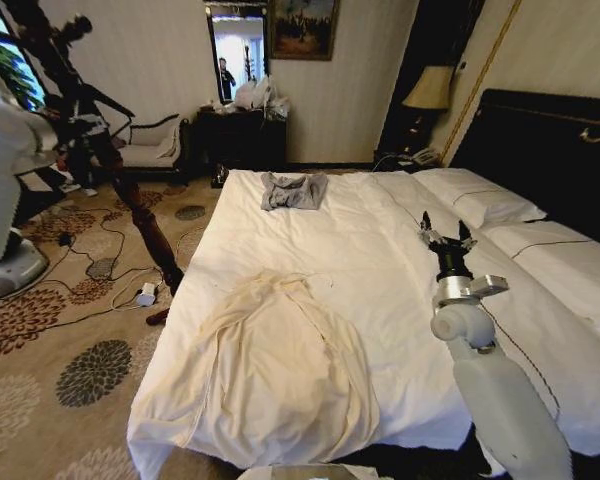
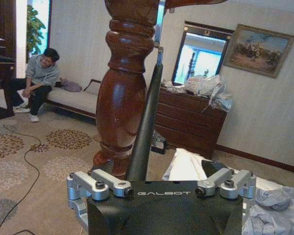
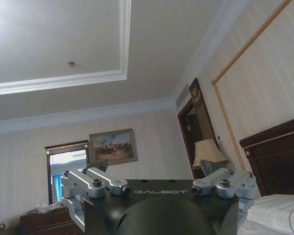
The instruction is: Pick up the clothes from the bed and hang them on the clothes hanger.
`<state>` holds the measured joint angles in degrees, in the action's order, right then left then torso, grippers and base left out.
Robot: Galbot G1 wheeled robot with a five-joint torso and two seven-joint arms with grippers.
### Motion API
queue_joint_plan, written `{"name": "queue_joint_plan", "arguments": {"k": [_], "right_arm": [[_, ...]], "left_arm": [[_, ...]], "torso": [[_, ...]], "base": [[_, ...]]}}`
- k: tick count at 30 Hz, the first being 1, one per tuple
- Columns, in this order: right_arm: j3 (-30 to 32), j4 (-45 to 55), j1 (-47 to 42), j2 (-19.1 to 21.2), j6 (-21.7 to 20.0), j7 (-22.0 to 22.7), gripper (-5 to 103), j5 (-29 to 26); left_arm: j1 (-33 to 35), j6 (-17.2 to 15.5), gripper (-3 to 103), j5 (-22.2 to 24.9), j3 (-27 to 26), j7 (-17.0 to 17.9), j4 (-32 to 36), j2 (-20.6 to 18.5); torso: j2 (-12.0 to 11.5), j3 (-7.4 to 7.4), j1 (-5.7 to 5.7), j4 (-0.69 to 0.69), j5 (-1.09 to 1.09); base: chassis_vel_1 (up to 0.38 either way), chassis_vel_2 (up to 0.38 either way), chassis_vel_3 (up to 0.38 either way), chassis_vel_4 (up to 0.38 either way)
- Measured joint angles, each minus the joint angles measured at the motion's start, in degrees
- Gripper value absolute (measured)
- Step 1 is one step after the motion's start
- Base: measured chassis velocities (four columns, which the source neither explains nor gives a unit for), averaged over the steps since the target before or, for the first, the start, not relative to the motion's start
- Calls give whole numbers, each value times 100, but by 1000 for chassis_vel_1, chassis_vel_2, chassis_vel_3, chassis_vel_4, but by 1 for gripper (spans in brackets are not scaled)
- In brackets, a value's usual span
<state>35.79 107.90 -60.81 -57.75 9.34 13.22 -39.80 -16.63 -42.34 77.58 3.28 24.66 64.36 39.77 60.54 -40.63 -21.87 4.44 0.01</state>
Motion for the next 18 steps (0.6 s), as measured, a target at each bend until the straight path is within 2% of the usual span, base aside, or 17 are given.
{"name": "queue_joint_plan", "arguments": {"k": [1, 3, 5, 9, 10, 13, 15, 18], "right_arm": [[4, -6, -5, 6, 0, 3, 100, 0], [11, -34, -10, 18, 0, 22, 100, 0], [15, -54, -10, 23, 0, 31, 100, 0], [17, -149, 12, 36, 0, 68, 100, 4], [17, -149, 12, 36, 0, 68, 100, 4], [2, -201, 47, 32, 0, 74, 100, 9], [-4, -211, 52, 28, 0, 74, 100, 11], [-19, -239, 53, 4, 0, 74, 100, 29]], "left_arm": [[-42, -6, 102, -3, 10, 31, -55, 65], [-71, -7, 97, -22, 11, 58, -104, 141], [-72, -8, 97, -37, 9, 58, -105, 163], [5, -8, 76, -57, -41, 62, -26, 170], [5, -8, 76, -57, -41, 62, -26, 170], [69, -6, 59, -47, -74, 66, 18, 141], [74, -5, 59, -40, -78, 65, 24, 130], [89, 0, 43, -29, -82, 51, 53, 79]], "torso": [[0, 0, 0, 1, 0], [0, 0, -1, 2, 0], [0, 0, -1, 2, 0], [0, 0, 0, 0, 0], [0, 0, 0, 0, 0], [0, 0, -1, 1, -1], [0, 0, -1, 1, -1], [0, 0, 0, 1, 0]], "base": [[0, 0, 0, 0], [0, 0, 0, 0], [0, 0, 0, 0], [0, 0, 0, 0], [0, 0, 0, 0], [0, 0, 0, 0], [0, 0, 0, 0], [0, 0, 0, 0]]}}
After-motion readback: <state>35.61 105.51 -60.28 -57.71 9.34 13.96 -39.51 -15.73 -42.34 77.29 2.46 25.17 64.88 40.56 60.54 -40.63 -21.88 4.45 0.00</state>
